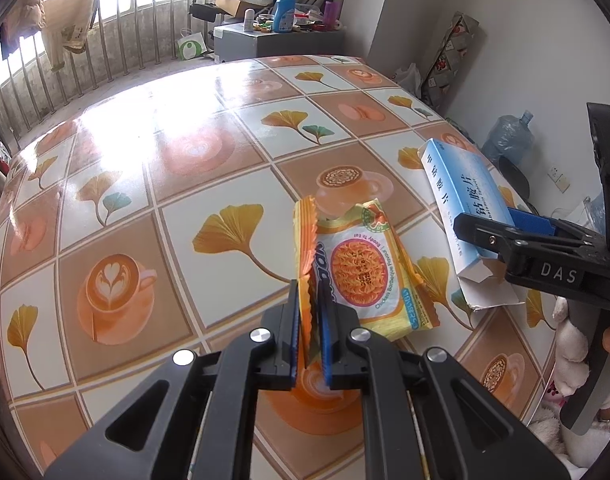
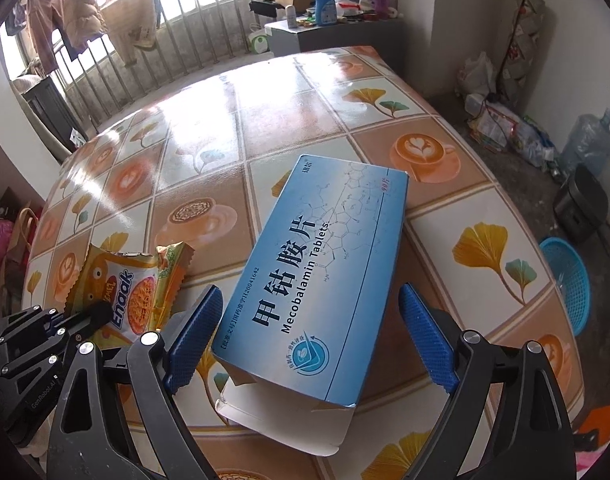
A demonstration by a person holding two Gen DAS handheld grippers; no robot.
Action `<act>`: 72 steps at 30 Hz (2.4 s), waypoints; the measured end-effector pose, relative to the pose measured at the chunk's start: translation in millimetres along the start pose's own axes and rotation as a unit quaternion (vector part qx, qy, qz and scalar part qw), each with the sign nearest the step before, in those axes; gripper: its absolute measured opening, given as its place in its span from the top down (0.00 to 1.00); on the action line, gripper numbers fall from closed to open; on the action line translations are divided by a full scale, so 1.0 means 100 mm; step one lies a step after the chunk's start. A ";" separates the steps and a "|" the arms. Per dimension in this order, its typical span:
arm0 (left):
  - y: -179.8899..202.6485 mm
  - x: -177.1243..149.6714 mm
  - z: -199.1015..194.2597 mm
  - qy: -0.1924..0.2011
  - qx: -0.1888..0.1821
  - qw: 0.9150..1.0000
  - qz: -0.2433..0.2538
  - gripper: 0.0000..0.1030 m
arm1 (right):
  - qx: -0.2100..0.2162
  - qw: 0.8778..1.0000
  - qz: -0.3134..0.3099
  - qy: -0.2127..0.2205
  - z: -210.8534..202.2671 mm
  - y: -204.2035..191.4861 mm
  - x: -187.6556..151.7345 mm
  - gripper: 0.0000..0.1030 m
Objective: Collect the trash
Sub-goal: 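Lift the snack packet with the left tool while the right tool lifts the blue box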
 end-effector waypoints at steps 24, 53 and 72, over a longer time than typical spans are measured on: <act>-0.08 -0.03 0.03 -0.006 0.008 1.000 0.006 0.92 | -0.001 0.999 -0.029 0.015 -0.05 -0.02 -0.14 0.21; -0.02 0.02 0.11 -0.012 0.042 0.999 0.013 0.92 | 0.044 0.999 -0.013 0.017 -0.05 0.10 -0.17 0.22; 0.38 0.30 -0.14 0.044 0.011 0.997 0.057 0.95 | 0.080 0.995 0.041 0.049 -0.26 0.35 0.02 0.27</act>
Point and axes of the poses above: each gripper's, at about its wrist camera, not at the fingertips, and z roughly the way its jaws point, y to its right, x to its top, the point moved 10 cm from there along z, roughly the way its jaws point, and after that the axes turned 3 degrees about y, right-handed, at the moved point
